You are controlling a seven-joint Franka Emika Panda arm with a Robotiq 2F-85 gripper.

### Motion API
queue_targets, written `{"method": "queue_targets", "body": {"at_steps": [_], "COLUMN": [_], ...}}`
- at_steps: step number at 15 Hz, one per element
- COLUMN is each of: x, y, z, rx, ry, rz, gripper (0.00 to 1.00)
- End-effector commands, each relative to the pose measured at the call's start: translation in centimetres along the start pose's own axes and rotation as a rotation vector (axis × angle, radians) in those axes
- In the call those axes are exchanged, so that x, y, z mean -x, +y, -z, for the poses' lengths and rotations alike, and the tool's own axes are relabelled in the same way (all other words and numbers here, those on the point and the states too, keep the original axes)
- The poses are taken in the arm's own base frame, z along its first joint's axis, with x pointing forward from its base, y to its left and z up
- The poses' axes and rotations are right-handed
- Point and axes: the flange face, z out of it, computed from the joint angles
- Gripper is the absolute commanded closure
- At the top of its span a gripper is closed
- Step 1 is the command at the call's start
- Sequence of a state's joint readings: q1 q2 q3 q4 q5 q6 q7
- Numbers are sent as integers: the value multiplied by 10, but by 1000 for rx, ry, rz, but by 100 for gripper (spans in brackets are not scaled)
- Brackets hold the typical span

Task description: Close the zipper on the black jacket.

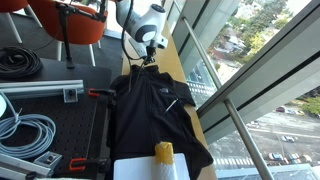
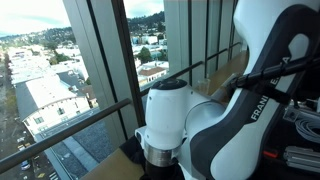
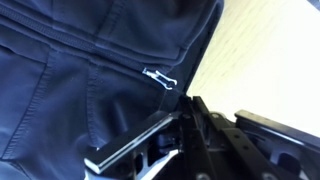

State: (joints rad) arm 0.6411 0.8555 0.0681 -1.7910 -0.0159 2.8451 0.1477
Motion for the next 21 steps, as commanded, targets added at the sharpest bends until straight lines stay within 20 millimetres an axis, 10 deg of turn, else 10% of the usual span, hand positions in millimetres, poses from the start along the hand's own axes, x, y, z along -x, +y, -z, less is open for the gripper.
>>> {"method": "queue_targets", "body": {"at_steps": [1,21], "x": [-15,23], "y": [-22,8], "z": [1,12], "rx": [-5,8], "ry": [21,76], "rz": [6,-47], "gripper": [98,98]}}
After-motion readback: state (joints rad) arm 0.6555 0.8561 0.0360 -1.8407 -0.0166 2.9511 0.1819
